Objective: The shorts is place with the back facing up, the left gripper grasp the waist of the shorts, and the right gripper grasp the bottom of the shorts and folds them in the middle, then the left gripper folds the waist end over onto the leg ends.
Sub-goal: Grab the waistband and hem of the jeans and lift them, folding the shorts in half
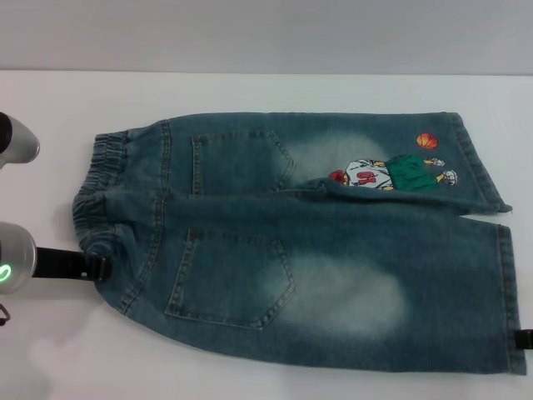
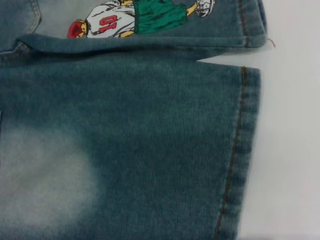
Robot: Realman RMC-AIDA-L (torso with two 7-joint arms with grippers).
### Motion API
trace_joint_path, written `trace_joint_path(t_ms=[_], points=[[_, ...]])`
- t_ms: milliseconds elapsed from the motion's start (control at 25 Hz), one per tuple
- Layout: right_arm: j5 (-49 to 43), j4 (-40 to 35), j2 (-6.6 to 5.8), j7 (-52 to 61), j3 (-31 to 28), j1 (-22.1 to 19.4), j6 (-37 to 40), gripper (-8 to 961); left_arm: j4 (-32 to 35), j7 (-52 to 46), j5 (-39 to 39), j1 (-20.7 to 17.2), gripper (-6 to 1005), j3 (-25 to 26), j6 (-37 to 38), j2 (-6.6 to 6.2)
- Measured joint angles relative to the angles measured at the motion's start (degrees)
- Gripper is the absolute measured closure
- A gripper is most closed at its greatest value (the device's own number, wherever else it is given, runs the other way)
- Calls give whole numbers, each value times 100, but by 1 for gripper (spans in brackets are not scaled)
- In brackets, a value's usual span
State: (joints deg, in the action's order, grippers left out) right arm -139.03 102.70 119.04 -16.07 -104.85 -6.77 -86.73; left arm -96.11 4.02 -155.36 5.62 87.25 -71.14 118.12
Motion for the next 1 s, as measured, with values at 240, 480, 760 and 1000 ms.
trace_joint_path(t_ms=[240,480,760,1000], points=[[-5,-52,4,8,109,0,0,241,5,-48,-20,30,801,-7,-7,-4],[20,-118,8,17,177,3,22,241,14,-69,-66,50,802,-22,-12,-4],[28,-119,14,80,301,24,31,241,39,-77,-75,87,801,-47,11,0],[32,-167,14,80,304,54,56,241,41,-77,-75,108,802,-53,13,0]])
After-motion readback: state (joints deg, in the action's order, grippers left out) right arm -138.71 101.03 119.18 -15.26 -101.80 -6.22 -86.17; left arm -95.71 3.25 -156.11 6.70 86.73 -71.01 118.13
